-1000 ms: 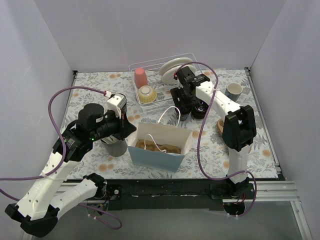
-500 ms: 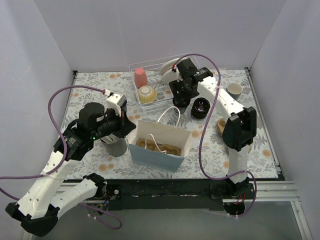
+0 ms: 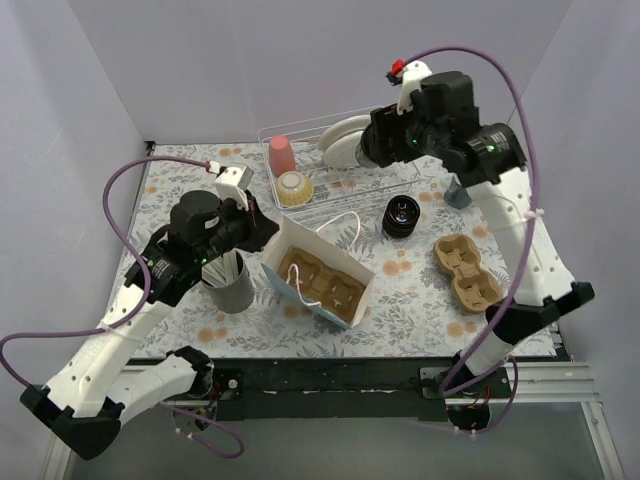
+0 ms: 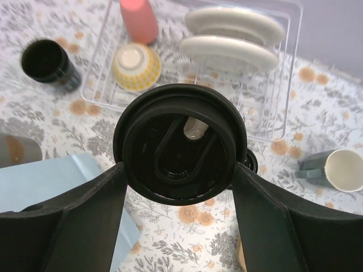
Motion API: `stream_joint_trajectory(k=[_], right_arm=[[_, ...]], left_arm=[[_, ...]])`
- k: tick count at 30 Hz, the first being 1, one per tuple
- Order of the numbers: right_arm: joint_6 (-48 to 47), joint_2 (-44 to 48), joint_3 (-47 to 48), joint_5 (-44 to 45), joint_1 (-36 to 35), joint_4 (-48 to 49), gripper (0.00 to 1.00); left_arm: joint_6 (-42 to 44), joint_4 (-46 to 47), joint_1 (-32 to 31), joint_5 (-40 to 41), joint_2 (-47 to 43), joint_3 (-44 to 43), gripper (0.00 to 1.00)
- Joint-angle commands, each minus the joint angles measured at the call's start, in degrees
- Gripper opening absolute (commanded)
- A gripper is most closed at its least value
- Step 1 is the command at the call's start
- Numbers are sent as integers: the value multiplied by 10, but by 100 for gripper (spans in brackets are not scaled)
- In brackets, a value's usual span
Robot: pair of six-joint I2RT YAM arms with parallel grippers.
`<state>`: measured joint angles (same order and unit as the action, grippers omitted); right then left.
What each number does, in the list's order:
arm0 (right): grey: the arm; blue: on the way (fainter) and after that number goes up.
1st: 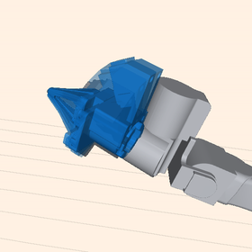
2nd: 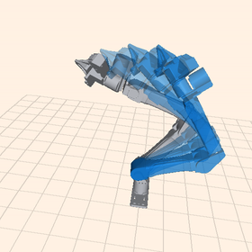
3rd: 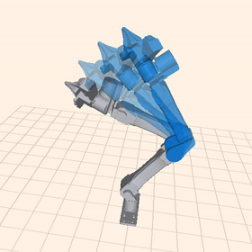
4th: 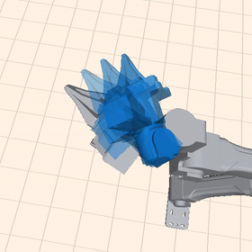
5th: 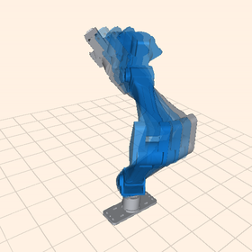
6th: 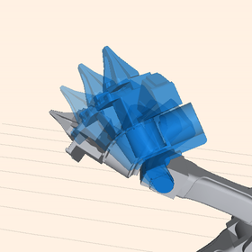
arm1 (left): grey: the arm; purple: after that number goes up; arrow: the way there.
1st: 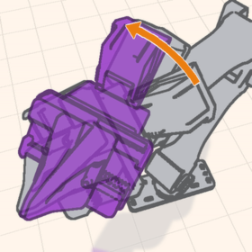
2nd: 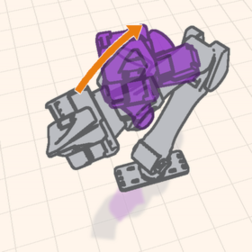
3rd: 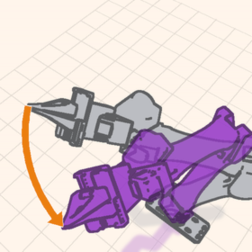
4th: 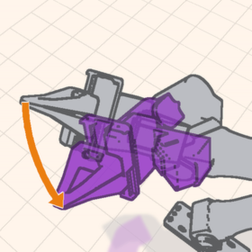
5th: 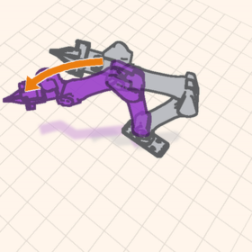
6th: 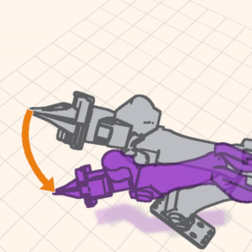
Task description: Pack the takeout coffee
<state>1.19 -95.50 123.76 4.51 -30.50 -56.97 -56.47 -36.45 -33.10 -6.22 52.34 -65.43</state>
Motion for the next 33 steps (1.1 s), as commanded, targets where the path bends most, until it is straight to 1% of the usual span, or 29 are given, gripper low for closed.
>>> stream_joint_trajectory(k=[1,3,4,6,7,9,10,14,17,24,27,28,31,33], right_arm=[[-29,66,6,-34,-2,71,56],[-38,98,-10,-63,-3,98,56],[-41,110,-32,-87,-3,130,56],[-46,147,-58,-115,-3,164,56],[-48,159,-72,-150,-2,181,57],[-53,188,-104,-194,-4,218,57],[-59,195,-108,-237,-8,222,57],[-59,220,-129,-301,-21,219,57],[-44,231,-146,-343,-38,213,56],[-43,259,-196,-341,-108,178,56],[-57,259,-203,-310,-150,144,56],[-61,259,-203,-277,-171,134,55],[-79,262,-213,-213,-196,109,55],[-87,264,-230,-195,-202,101,54]], left_arm=[[-22,85,2,45,29,-6,0],[-31,103,2,55,49,-8,0],[-32,110,2,55,53,-8,0],[-33,120,2,55,65,-9,0],[-33,123,2,72,67,-10,0],[-37,122,2,73,72,-12,0],[-41,120,2,74,74,-11,0],[-58,108,2,78,72,-5,0],[-73,91,2,101,73,-6,0],[-92,80,2,95,66,-10,0],[-103,72,2,95,59,-8,0],[-105,69,2,95,55,-5,0],[-109,68,2,89,40,7,0],[-112,67,2,86,30,14,0]])
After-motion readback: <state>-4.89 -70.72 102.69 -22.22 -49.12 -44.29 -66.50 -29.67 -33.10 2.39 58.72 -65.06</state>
